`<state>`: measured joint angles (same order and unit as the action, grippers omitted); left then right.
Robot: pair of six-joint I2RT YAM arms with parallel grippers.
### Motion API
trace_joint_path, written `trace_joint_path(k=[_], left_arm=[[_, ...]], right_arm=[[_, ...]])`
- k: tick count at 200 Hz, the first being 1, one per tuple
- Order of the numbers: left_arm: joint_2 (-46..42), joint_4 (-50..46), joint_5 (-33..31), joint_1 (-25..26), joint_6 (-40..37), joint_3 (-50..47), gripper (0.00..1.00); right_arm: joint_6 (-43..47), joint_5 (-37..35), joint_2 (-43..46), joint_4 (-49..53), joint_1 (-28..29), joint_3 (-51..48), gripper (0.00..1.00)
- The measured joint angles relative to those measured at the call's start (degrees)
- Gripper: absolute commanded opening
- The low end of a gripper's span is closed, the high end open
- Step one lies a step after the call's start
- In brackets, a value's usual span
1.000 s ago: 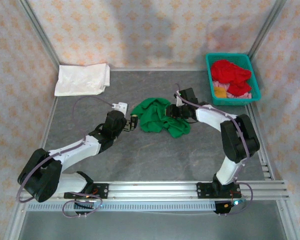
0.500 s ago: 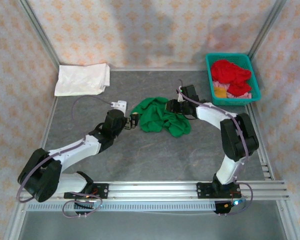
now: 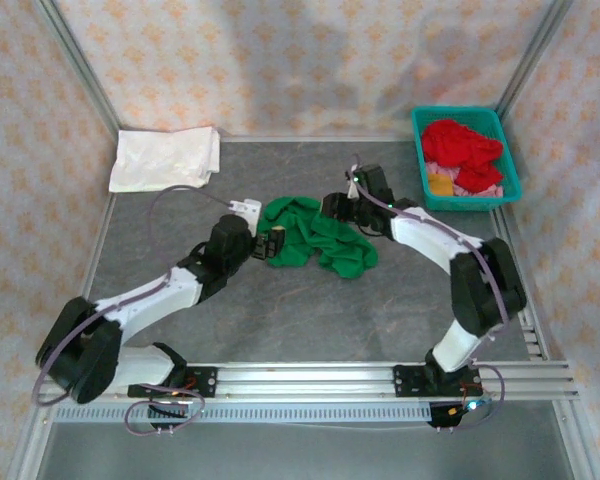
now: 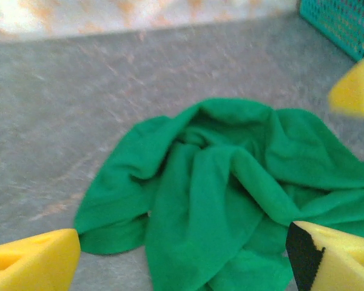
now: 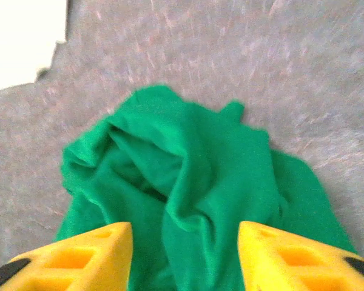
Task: Fold and stack the t-shirts
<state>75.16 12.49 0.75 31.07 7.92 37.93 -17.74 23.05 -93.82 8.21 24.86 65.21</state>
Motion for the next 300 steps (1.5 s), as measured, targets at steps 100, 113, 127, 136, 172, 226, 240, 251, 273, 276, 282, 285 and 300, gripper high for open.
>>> trace_joint_path(k=[100,113,127,136,172,226,240,251,273,276,282,285,300], left_arm=[[14.5,-1.6,-0.1,2.1,-1.5,3.0,0.54],[15.7,-2.3,-1.4,2.1,-1.4,3.1,0.41],[16.4,-2.9,-2.9,2.1,-0.3,3.3,0.19],[16.4,-3.1,-4.1,2.1,-0.2,3.3,0.10],[12.8,-5.2,-9.4,1.9,1.0,3.3,0.00],[-1.8,-6.9,-13.9,0.2,1.2,1.8,0.00],[-4.1,-7.0,-13.9,-0.2,1.2,1.3,0.00],[-4.9,-7.3,-14.1,-0.5,1.2,1.2,0.00],[-5.4,-8.1,-14.6,-0.9,1.3,0.8,0.00],[-5.5,-8.3,-14.7,-1.0,1.3,0.8,0.00],[-5.7,-8.7,-14.8,-1.2,1.5,0.6,0.00],[-5.8,-8.8,-14.9,-1.3,1.6,0.5,0.00],[-7.2,-10.0,-15.2,-1.9,2.0,-0.1,0.00]], right_arm=[[7.4,-1.5,9.5,6.7,6.3,-13.0,0.47],[8.2,-2.4,7.8,7.0,8.3,-13.0,0.42],[9.2,-3.2,5.5,6.4,9.4,-13.0,0.27],[9.0,-3.9,4.1,5.9,9.5,-13.0,0.24],[8.9,-7.5,0.9,4.1,9.5,-12.6,0.13],[9.2,-7.4,-1.9,1.2,9.5,-9.8,0.48],[8.8,-7.0,-3.5,0.5,9.5,-9.8,0.46],[8.4,-6.9,-4.9,-0.2,9.5,-9.8,0.31],[8.0,-7.3,-7.7,-0.4,9.5,-8.6,0.11],[8.0,-7.4,-7.9,-0.4,9.5,-8.5,0.10],[7.8,-7.9,-8.1,-0.4,9.5,-8.3,0.06],[7.6,-8.1,-8.1,-0.3,9.5,-8.2,0.04],[7.8,-9.2,-7.8,-0.5,9.5,-8.1,0.00]])
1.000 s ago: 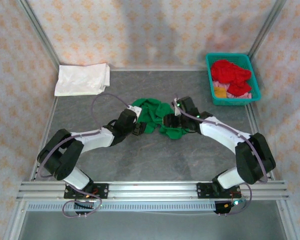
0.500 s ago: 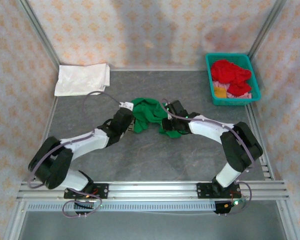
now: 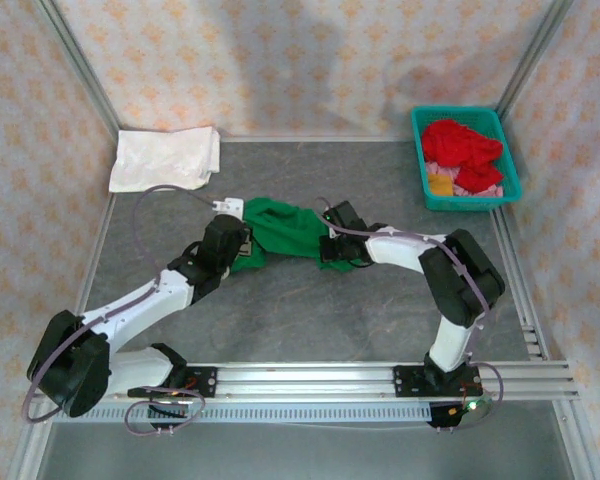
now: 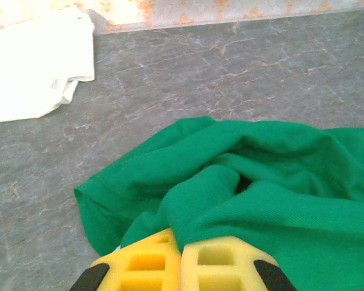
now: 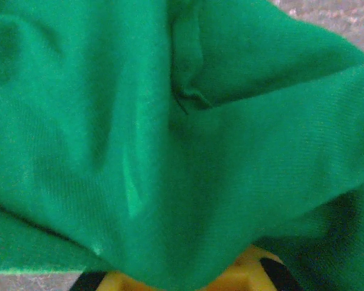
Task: Fold and stack the t-shirts
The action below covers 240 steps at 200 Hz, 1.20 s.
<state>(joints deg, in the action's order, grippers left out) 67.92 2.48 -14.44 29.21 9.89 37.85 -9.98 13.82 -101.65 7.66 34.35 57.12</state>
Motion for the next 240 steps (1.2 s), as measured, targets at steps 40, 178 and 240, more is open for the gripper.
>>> trace_joint_path(k=[40,178,240], left_arm=[[-5.7,-2.8,-0.1,-1.3,0.2,-0.3,0.00],[-21.8,-25.9,14.8,-1.8,-7.8,24.7,0.00],[-17.8,-37.0,26.1,-1.7,-8.8,44.5,0.00]], right_arm=[[-0.2,-1.7,7.3,1.0,0.0,-0.2,0.00],[8.9,-6.7,44.5,17.8,2.5,9.2,0.00],[12.4,-12.9,46.1,28.3,4.2,26.1,0.00]])
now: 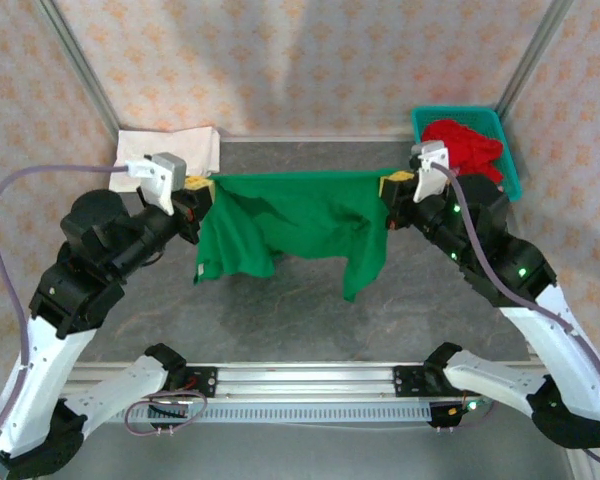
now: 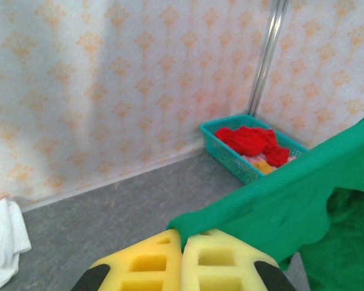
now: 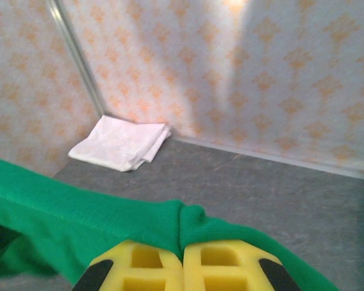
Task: Fold and stack the t-shirts
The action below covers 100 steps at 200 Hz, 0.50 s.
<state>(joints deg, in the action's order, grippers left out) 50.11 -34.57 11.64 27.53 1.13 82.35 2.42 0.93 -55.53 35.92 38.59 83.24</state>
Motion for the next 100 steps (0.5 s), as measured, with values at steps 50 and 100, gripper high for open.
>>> trace_joint_path(k=[50,100], left_arm=[[22.8,-2.9,7.7,-10.4,-1.1,17.3,0.06],[48.9,-1.6,7.8,-18.2,-2.6,16.5,0.76]], right_arm=[[-1.7,6.3,-21.0,2.4,-15.3,14.3,0.00],[-3.1,3.1,-46.3,3.2,-18.9,16.5,0.55]])
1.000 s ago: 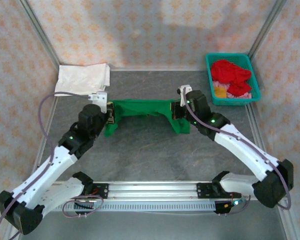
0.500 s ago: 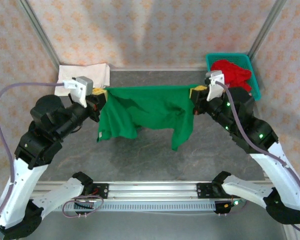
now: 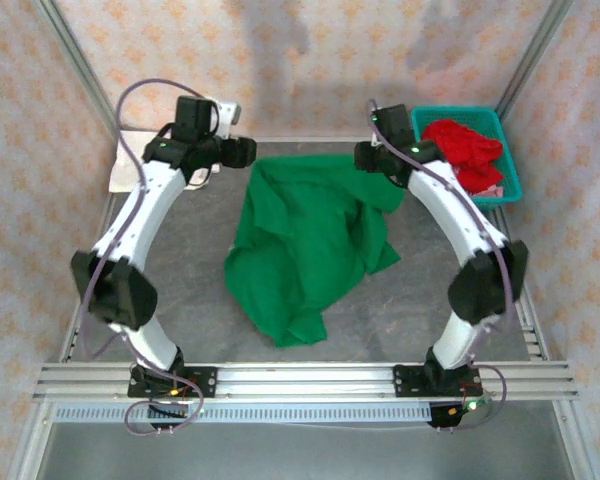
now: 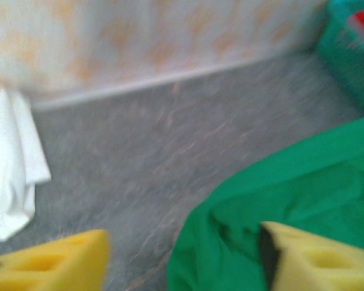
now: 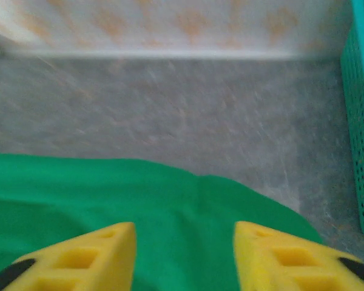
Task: Fold and stack the t-shirts
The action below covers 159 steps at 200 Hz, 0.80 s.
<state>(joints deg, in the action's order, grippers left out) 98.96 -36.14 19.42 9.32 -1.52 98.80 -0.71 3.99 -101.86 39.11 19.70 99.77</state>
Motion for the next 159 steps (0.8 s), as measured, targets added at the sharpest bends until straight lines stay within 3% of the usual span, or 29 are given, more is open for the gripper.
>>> trace_joint_path(k=[18,43,76,115,159], left_arm=[[1.5,1.4,-2.5,-0.9,0.6,-5.6,0.77],[-5.3,4.7,-4.3,0.2,1.9,-17.0,0.81],[-12.3,6.0,-6.2,9.9,2.1,-23.7,0.81],[-3.3,7.5,-10.4,23.1,1.9,-25.2,0.81],[4.2,8.3,-18.9,23.9,2.1,-30.0,0.81]], right_arm=[[-0.8,-0.9,-4.8,1.2,-0.4,0.3,0.60],[-1.2,-1.0,-2.0,-0.5,-0.5,-6.5,0.62],[-3.0,1.2,7.4,-3.5,-0.5,-18.7,0.63],[-7.0,3.8,11.9,-7.8,-2.2,-26.9,0.63],[-9.5,4.2,11.9,-11.1,-3.3,-29.3,0.63]])
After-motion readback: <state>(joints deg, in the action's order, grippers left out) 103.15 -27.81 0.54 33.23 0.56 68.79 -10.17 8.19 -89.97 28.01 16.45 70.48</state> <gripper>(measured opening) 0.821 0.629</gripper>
